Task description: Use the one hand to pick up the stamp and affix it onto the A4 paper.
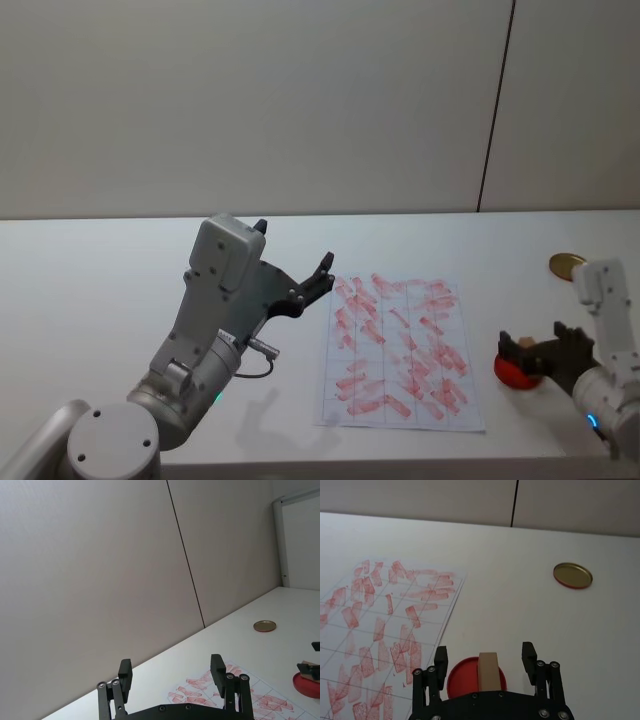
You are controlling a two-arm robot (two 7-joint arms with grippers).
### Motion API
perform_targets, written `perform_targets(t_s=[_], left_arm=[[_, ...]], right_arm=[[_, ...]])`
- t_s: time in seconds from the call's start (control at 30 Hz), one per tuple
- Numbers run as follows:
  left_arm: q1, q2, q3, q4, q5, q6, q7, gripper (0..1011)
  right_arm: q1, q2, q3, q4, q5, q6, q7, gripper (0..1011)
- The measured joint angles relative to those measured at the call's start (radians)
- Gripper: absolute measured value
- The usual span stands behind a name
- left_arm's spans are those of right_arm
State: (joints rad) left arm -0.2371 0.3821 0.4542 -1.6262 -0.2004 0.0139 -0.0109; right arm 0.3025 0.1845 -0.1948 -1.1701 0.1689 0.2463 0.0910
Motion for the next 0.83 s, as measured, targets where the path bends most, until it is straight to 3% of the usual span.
perform_targets(t_s=[0.17,0.83], left_arm=[[0.0,0.0,0.0,0.0,0.0,0.0,0.0,993],[0.0,0.0,0.0,0.0,0.0,0.0,0.0,993]], right_arm=[[-0.024,0.011,0.009,-0.054,0.01,-0.031,-0.004,1001],[-0.125,0.063,0.049,-0.26,0.036,-0.17,-0.007,1001]])
